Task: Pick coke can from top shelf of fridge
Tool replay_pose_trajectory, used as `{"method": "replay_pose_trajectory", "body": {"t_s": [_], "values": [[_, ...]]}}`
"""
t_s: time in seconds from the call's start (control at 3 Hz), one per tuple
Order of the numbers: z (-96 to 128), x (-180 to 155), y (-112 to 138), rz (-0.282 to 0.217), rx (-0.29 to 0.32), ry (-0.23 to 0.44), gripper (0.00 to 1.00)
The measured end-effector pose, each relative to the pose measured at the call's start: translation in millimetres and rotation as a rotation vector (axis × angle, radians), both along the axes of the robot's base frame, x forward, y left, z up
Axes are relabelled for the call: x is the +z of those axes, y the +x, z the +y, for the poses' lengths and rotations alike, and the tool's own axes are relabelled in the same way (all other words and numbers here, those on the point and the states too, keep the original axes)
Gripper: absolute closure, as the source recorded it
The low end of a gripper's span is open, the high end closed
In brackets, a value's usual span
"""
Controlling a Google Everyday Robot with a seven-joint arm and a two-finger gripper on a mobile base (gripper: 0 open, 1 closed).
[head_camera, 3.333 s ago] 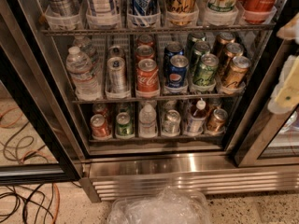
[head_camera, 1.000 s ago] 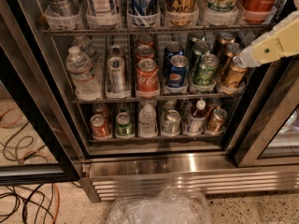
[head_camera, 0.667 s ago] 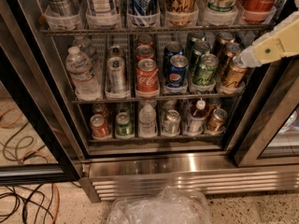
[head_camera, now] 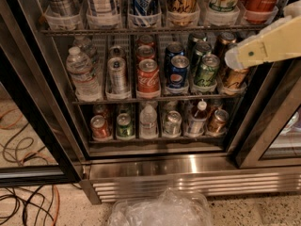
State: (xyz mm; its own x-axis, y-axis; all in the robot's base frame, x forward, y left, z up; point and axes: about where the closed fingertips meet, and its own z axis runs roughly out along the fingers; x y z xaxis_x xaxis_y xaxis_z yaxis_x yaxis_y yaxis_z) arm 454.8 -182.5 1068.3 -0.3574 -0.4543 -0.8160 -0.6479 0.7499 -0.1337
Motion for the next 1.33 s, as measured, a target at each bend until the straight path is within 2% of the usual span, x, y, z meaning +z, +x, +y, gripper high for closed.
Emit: {"method": "replay_pose_trajectory", "body": {"t_s": [0.67,1.0,1.33], "values": [[16.0,-3.3,-1.0,0.029,-0.138,0.215,0.0],[17.1,-1.8,-1.3,0.025,-0.139,0.216,0.0],[10.7,-4.8,10.7,0.01,-0.197,0.239,0.11]]}}
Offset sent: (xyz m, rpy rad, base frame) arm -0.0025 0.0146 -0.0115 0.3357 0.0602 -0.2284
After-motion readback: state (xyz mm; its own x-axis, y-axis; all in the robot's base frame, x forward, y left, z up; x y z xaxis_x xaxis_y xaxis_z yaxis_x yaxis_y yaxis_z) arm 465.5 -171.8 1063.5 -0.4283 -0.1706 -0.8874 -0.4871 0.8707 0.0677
